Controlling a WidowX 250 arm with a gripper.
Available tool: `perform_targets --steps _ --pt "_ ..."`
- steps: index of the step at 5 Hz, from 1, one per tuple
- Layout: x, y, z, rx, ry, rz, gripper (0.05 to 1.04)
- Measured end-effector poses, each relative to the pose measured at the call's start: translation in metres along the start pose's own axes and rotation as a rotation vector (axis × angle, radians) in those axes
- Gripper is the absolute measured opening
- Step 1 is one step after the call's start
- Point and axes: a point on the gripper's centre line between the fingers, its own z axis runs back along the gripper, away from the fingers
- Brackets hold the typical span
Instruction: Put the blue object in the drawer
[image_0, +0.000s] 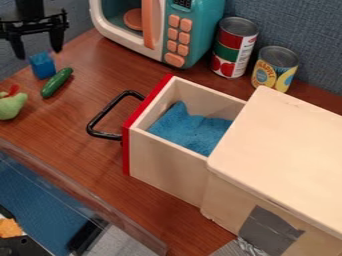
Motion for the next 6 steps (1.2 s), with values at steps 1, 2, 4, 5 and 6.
perform_targets --steps 1,2,4,5,6 --pt "0.0 0.005 -0.008 -0.007 0.028 0.027 1.0" --pt "0.002 0.009 -0.013 0.024 0.034 0.035 1.0" --pt "0.0 0.016 -0.024 0.037 0.078 0.049 0.949" --pt "-0.001 0.018 -0.024 0.054 0.086 0.04 0.662" --pt "-0.005 0.015 -0.022 0.074 0.072 -0.069 0.558"
